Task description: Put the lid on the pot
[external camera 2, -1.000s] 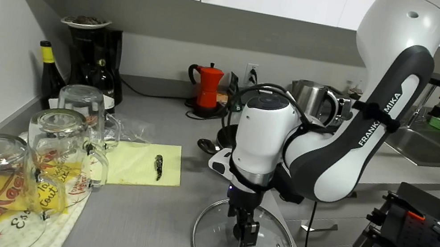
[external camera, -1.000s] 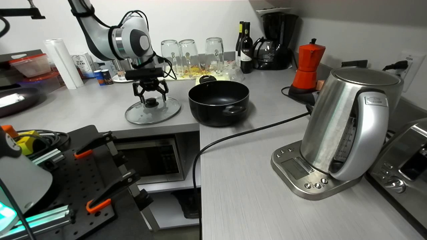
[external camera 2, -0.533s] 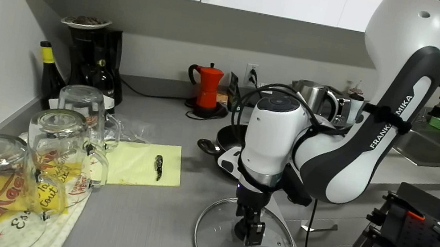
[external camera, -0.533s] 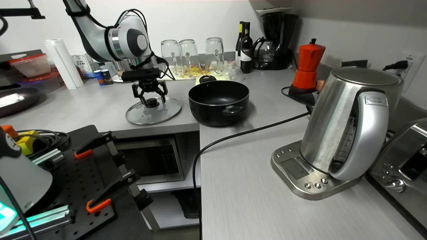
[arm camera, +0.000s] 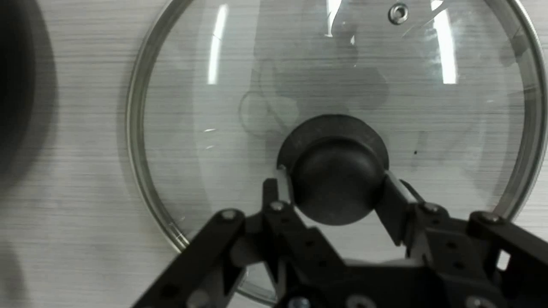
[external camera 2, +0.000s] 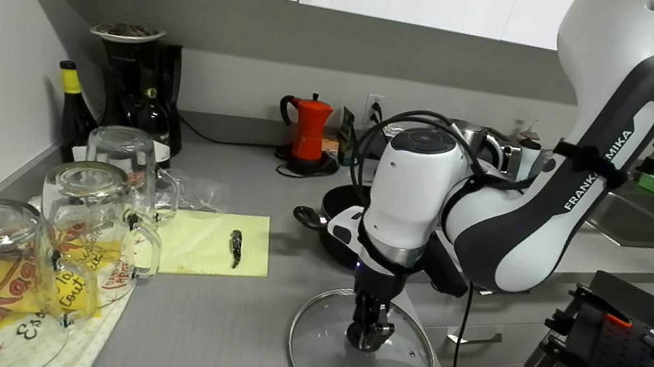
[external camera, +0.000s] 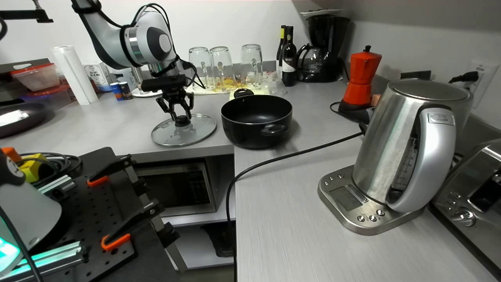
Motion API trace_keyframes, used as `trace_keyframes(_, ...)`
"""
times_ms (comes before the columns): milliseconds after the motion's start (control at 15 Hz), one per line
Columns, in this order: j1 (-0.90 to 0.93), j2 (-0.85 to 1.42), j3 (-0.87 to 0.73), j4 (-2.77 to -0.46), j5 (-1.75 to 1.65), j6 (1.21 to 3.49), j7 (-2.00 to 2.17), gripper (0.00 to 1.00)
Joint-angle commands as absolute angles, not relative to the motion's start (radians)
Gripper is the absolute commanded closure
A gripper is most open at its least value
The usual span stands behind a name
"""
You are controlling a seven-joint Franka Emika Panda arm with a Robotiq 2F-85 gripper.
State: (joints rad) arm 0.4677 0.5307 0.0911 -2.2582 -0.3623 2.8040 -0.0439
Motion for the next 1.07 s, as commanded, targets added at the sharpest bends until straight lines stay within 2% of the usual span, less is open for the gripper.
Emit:
trace_keyframes(0, 0.493, 0.505, 0.059, -2.288, -0.407, 2.825, 0.011, 0.75)
trace_keyframes(533, 0.535, 0.430, 0.040, -2.289, -0.464, 2.778, 0.061, 0.75)
trace_keyframes(1000, 0.511, 0.290, 0.095, -2.298, -0.472, 2.694, 0.051, 0.75)
